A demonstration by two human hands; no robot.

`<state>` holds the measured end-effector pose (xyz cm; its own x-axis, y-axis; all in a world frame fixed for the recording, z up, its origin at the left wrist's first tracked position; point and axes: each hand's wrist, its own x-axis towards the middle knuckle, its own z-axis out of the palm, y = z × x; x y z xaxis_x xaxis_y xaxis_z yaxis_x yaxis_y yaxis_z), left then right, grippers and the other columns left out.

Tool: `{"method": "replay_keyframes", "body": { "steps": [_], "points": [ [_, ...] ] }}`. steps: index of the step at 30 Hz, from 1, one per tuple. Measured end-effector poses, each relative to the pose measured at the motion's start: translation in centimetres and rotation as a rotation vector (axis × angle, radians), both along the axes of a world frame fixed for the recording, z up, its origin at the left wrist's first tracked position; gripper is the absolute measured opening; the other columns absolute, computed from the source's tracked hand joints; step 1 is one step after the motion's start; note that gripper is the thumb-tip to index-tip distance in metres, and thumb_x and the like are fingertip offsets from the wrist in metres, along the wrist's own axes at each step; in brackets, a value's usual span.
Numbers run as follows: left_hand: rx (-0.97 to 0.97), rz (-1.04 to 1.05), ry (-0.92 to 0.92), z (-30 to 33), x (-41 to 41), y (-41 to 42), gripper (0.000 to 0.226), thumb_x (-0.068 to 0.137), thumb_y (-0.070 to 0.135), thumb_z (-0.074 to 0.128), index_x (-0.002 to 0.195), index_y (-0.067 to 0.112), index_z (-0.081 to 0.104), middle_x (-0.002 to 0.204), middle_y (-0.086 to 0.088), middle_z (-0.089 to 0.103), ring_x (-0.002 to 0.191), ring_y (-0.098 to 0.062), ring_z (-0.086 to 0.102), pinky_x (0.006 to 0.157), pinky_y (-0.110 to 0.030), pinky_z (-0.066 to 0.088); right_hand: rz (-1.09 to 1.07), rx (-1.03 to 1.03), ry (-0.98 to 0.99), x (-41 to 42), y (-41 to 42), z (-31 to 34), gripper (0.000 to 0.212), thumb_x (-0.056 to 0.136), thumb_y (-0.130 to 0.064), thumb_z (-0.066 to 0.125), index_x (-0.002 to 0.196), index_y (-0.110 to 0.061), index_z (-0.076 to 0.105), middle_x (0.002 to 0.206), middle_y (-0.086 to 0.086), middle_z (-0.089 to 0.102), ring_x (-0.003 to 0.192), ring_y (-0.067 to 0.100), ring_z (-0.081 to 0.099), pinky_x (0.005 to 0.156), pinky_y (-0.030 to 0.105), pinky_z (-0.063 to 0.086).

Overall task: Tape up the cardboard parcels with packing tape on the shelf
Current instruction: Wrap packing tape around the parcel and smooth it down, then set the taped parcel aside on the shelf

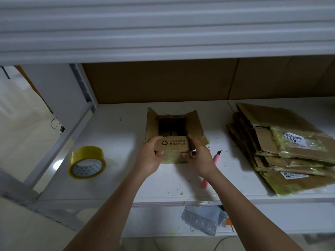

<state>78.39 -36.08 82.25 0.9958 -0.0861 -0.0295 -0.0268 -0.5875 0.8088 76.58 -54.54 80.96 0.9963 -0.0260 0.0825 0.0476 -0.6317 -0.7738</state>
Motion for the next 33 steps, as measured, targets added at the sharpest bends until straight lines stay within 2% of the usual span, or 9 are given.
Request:
{"method": "replay_keyframes", "body": {
  "steps": [4,9,14,20,23,25,28,31,33],
  "points": [
    [-0.008,0.012,-0.014,0.3,-0.4,-0.2,0.072,0.093,0.006,0.062,0.152,0.03,0.029,0.131,-0.005,0.059,0.105,-0.027,0.063,0.076,-0.025,0.05,0.022,-0.012,0.04,0.0,0.1,0.4,0.074,0.093,-0.007,0.061,0.154,-0.016,0.021,0.138,0.005,0.053,0.121,0.023,0.052,0.085,0.015,0.038],
    [-0.031,0.013,0.05,1.3,-0.6,-0.3,0.077,0.092,0.003,0.063,0.155,0.024,0.023,0.137,-0.003,0.055,0.116,-0.026,0.059,0.095,-0.038,0.051,0.001,0.126,0.005,-0.3,-0.3,0.8,0.065,0.086,0.004,0.066,0.137,-0.021,0.035,0.121,-0.001,0.056,0.105,0.024,0.06,0.074,0.02,0.049],
    [-0.115,0.043,0.027,1.6,-1.4,-0.4,0.032,0.092,0.002,0.061,0.121,0.016,0.061,0.117,0.0,0.066,0.099,-0.02,0.064,0.078,-0.027,0.051,-0.002,0.138,-0.085,-0.8,-0.5,0.8,0.063,0.084,0.013,0.061,0.129,-0.02,0.033,0.112,-0.005,0.054,0.088,0.016,0.059,0.06,0.013,0.048],
    [-0.221,0.103,-0.048,0.7,-2.3,-0.1,0.01,0.091,0.002,0.065,0.098,0.01,0.066,0.103,-0.003,0.07,0.087,-0.022,0.065,0.071,-0.022,0.052,-0.04,0.129,-0.187,-1.9,0.0,0.1,0.052,0.09,0.006,0.058,0.133,-0.019,0.042,0.11,-0.009,0.057,0.095,0.009,0.06,0.075,0.006,0.048],
    [-0.246,0.079,-0.103,0.0,-2.9,0.2,0.04,0.092,0.0,0.061,0.128,0.016,0.06,0.119,-0.001,0.066,0.1,-0.015,0.068,0.075,-0.01,0.052,-0.092,0.143,-0.18,-2.4,0.6,-0.4,0.018,0.093,-0.006,0.063,0.11,-0.013,0.063,0.104,0.001,0.068,0.097,0.017,0.065,0.086,0.01,0.048],
    [-0.264,0.039,-0.165,-0.5,-3.4,0.6,0.071,0.093,-0.003,0.059,0.148,0.035,0.036,0.133,0.009,0.054,0.104,0.002,0.065,0.08,-0.013,0.053,-0.153,0.187,-0.194,-3.1,1.1,-0.2,0.012,0.092,-0.007,0.064,0.104,-0.007,0.067,0.101,0.006,0.07,0.095,0.018,0.066,0.085,-0.003,0.035],
    [-0.218,-0.004,-0.25,-0.9,-3.7,1.1,0.09,0.093,-0.002,0.06,0.139,0.061,0.015,0.13,0.032,0.045,0.102,0.018,0.058,0.081,-0.014,0.054,-0.206,0.185,-0.179,-3.6,1.7,0.4,0.005,0.094,-0.004,0.062,0.096,-0.001,0.066,0.097,0.009,0.071,0.087,0.015,0.062,0.079,-0.014,0.015],
    [-0.15,0.018,-0.278,-1.2,-3.4,1.5,0.096,0.092,0.0,0.062,0.138,0.065,0.008,0.136,0.014,0.049,0.111,-0.006,0.064,0.087,-0.018,0.053,-0.212,0.117,-0.16,-3.4,2.0,0.4,0.006,0.095,-0.007,0.06,0.09,-0.005,0.063,0.094,0.007,0.073,0.081,0.013,0.059,0.078,-0.016,0.01],
    [-0.107,0.022,-0.253,-1.5,-3.0,1.4,0.087,0.092,0.001,0.062,0.149,0.046,0.015,0.132,0.002,0.057,0.114,-0.015,0.065,0.092,-0.027,0.054,-0.224,0.098,-0.159,-3.2,2.0,0.5,0.006,0.095,-0.006,0.061,0.092,-0.002,0.064,0.094,0.005,0.073,0.08,0.013,0.061,0.078,-0.015,0.01]
  ]
}}
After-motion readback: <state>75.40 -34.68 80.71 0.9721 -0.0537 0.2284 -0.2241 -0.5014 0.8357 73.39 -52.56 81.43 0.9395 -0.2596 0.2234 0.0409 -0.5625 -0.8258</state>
